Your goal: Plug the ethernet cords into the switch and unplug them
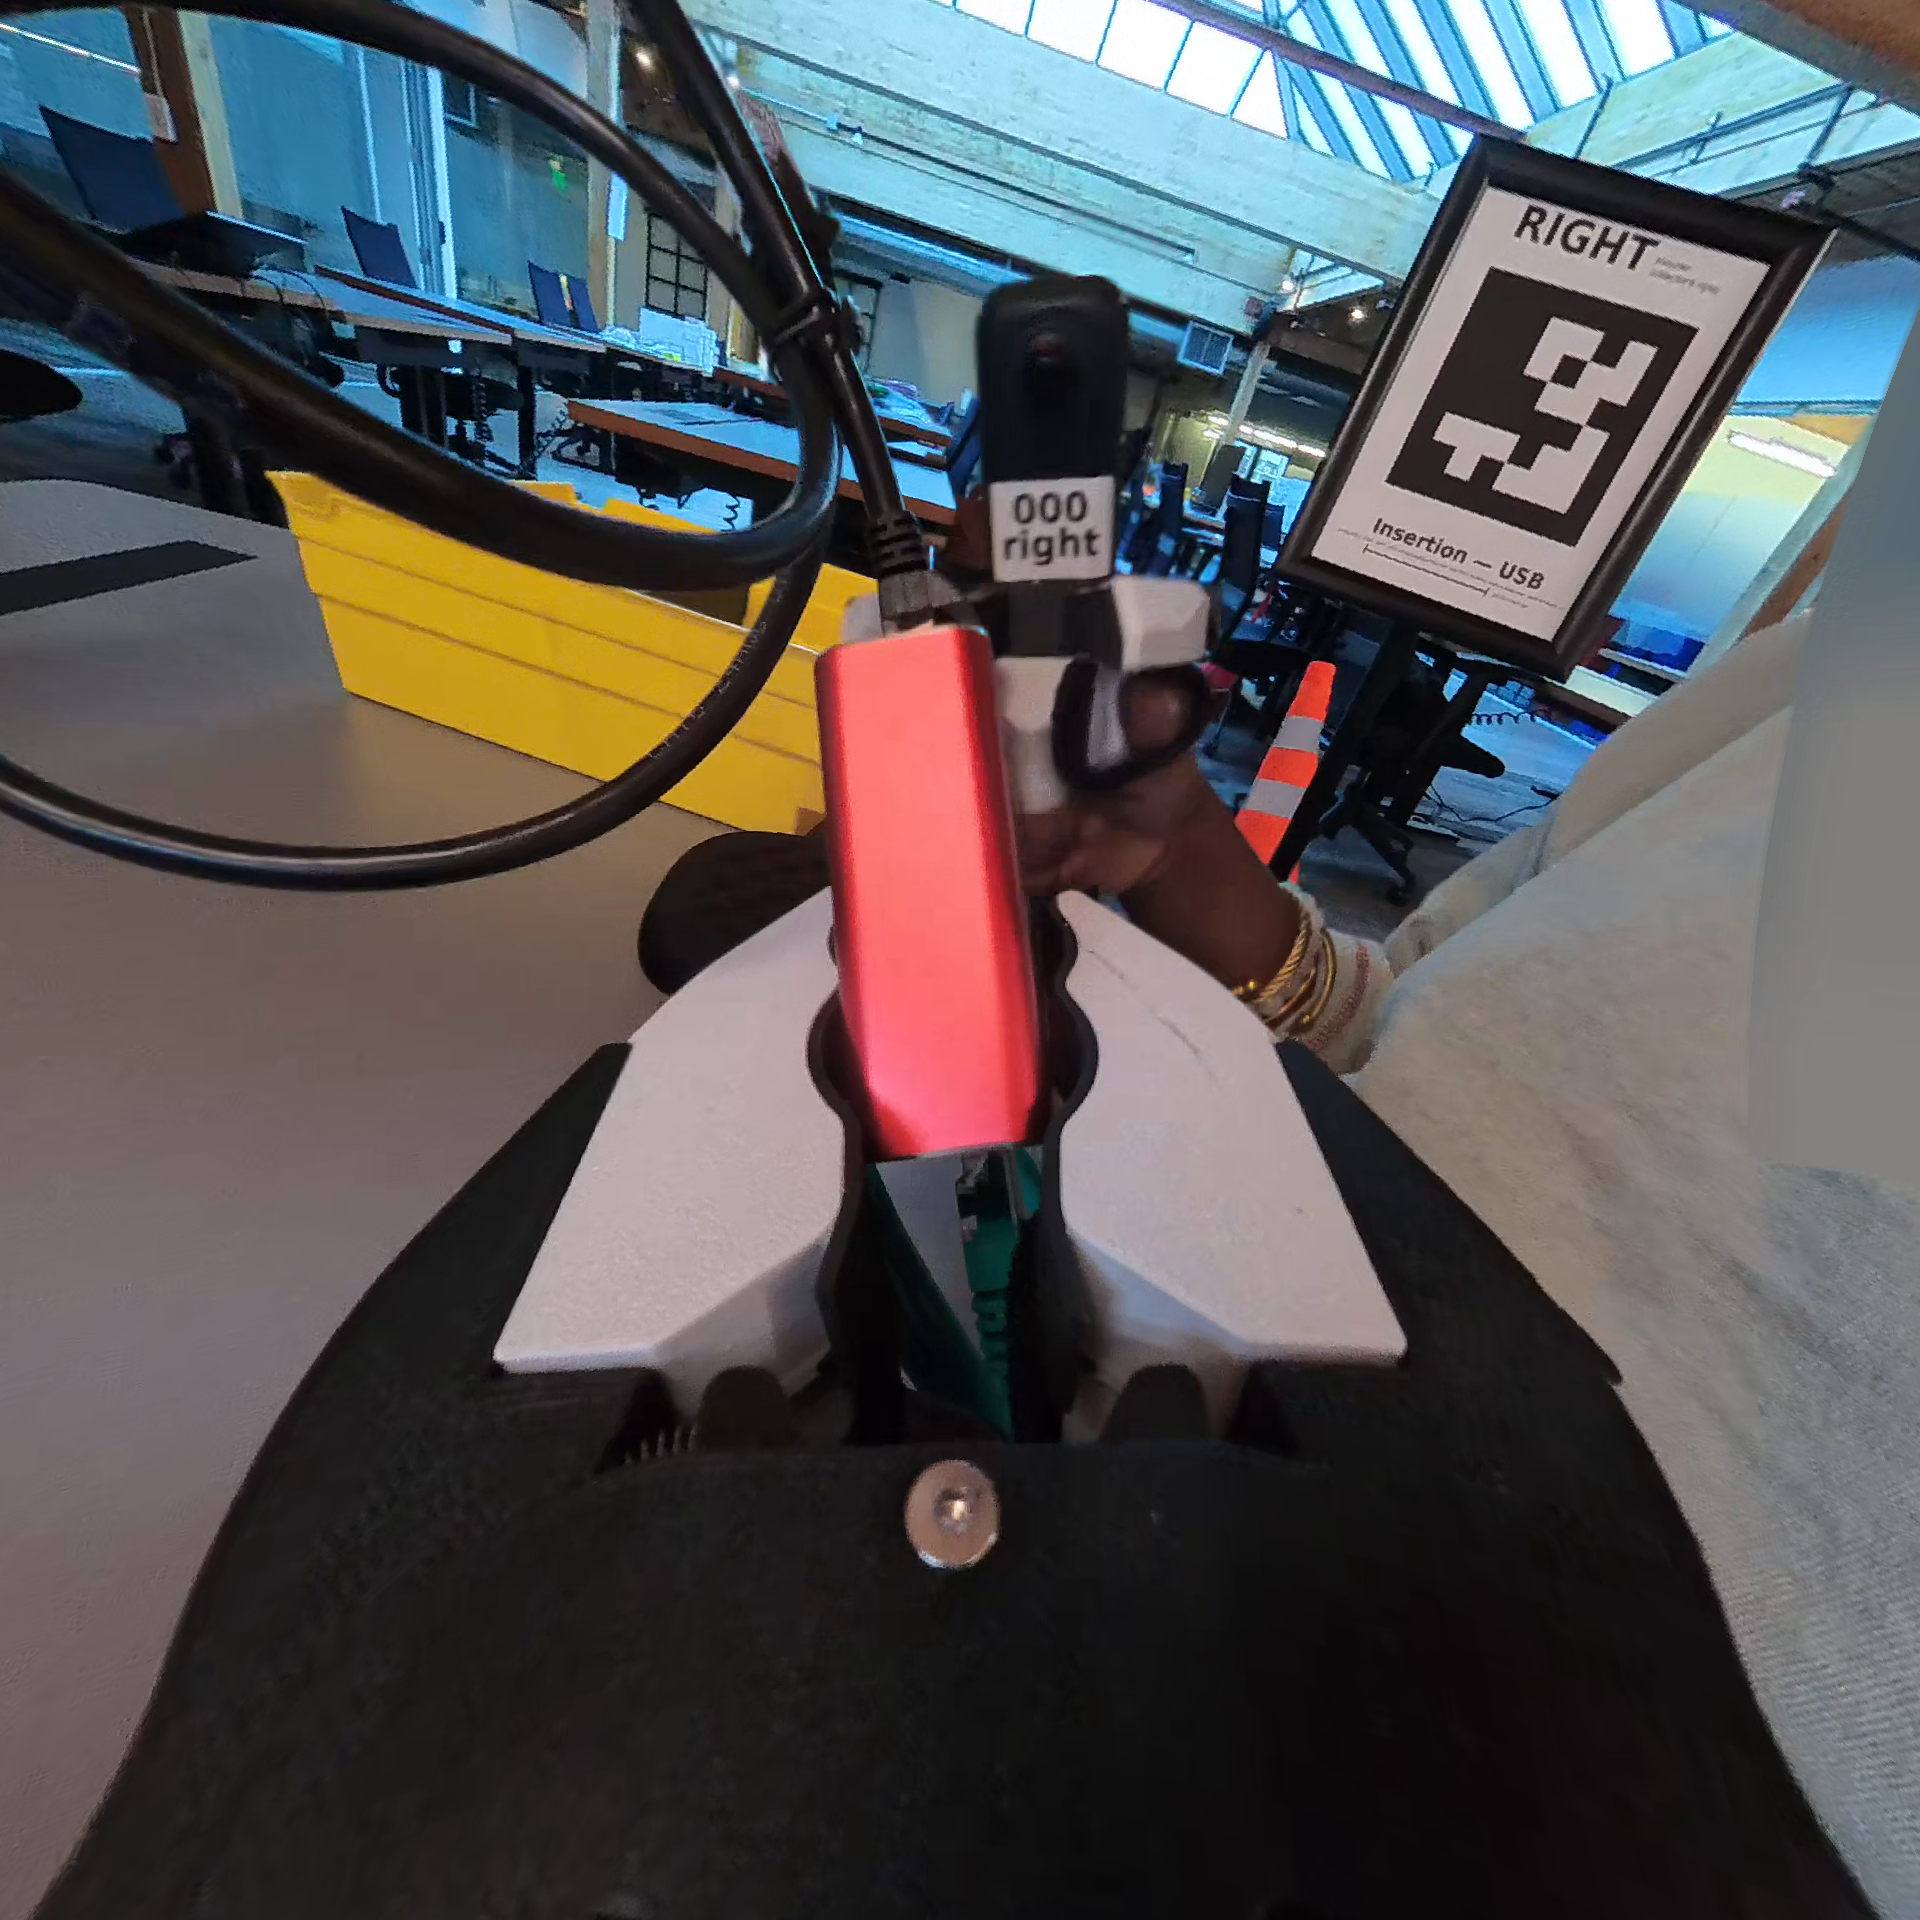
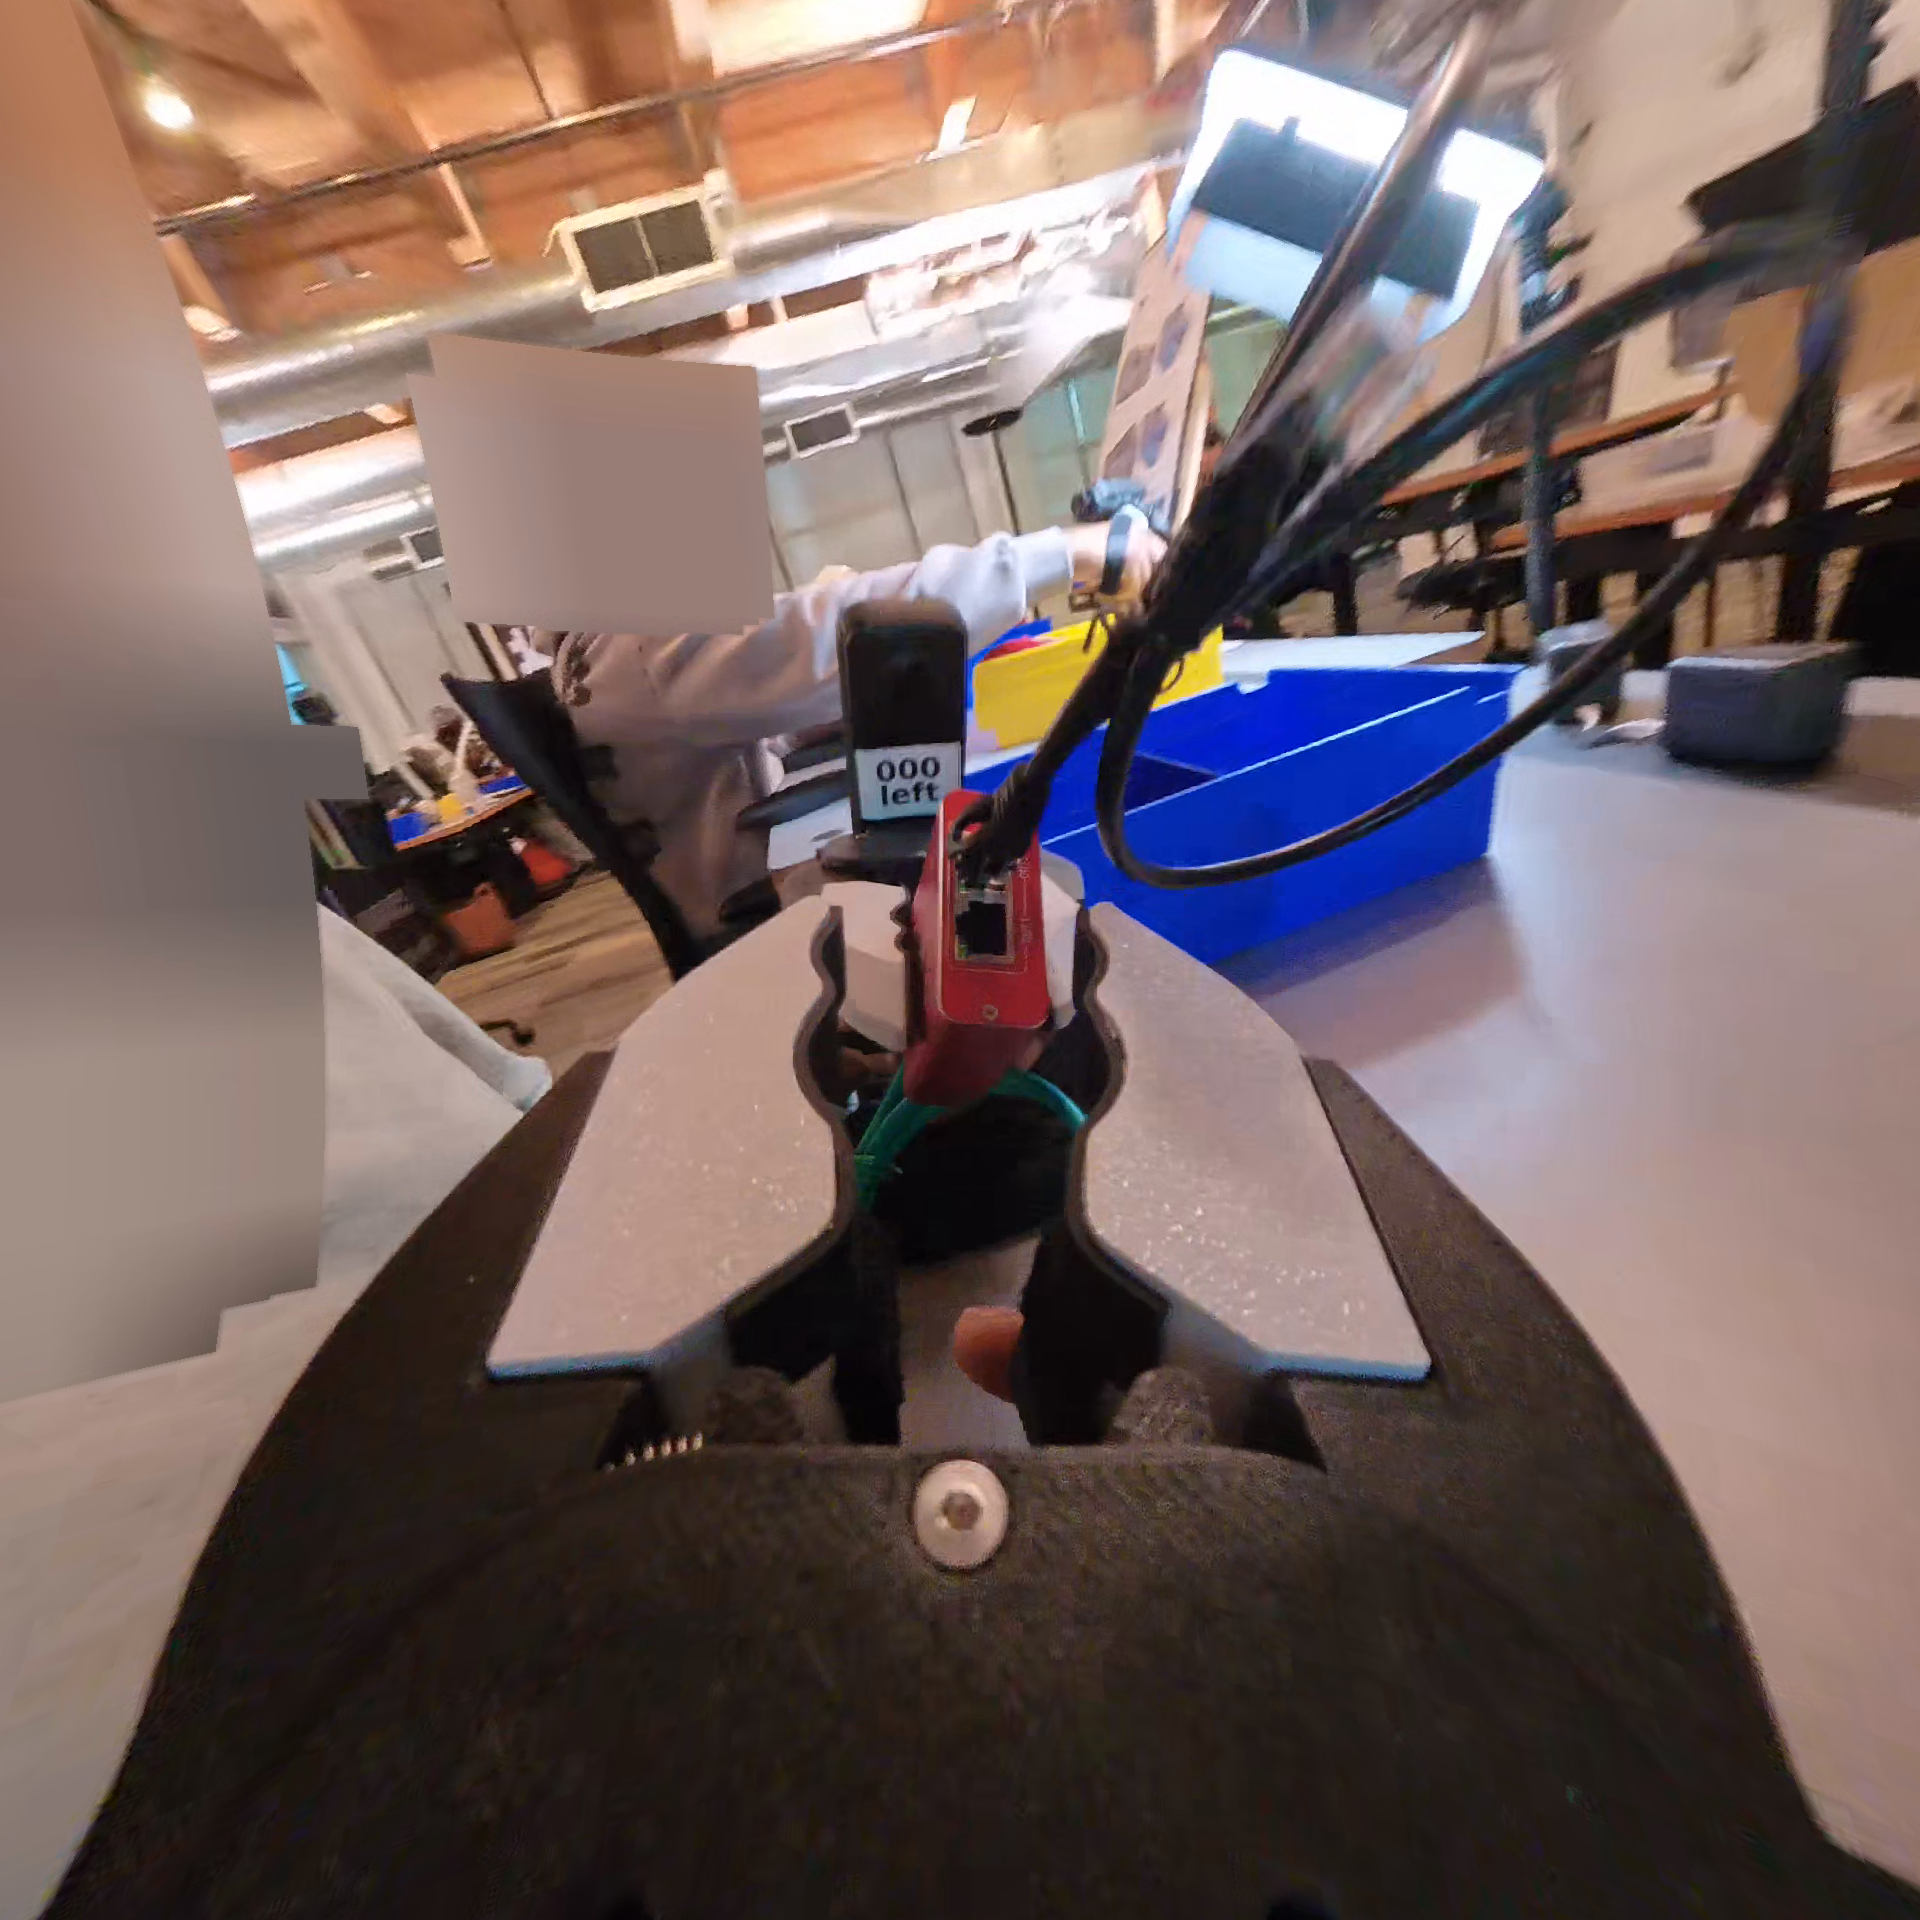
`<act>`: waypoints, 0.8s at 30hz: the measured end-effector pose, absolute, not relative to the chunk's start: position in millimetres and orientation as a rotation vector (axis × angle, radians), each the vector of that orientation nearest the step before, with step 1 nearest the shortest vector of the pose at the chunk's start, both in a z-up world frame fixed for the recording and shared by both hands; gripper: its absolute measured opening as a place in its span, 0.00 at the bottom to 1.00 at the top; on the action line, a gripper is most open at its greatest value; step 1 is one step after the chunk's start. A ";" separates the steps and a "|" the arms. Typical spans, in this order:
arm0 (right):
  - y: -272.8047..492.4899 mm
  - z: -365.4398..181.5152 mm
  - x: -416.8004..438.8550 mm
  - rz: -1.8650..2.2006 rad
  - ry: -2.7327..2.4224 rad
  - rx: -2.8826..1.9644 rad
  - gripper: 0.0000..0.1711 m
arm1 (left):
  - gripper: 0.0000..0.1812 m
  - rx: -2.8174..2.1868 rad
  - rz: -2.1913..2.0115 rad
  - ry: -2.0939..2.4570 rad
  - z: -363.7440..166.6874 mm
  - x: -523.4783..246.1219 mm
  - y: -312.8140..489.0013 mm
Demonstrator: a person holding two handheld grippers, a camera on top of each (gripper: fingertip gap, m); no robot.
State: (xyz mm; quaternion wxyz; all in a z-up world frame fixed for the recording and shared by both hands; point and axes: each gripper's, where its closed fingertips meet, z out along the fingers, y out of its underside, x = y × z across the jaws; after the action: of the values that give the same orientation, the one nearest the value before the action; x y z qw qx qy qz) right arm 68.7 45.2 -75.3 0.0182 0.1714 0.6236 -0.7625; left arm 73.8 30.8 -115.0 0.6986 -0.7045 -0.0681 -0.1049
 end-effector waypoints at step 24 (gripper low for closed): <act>27.5 -81.6 61.8 -2.609 2.261 0.276 0.10 | 0.17 -1.680 -0.183 -0.130 -129.3 77.8 36.6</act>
State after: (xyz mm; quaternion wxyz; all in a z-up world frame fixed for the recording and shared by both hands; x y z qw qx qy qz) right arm 61.8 27.5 -81.6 -0.1602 0.0788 0.6444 -0.7436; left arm 77.8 36.6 -129.3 0.6621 -0.7429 -0.0574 -0.0810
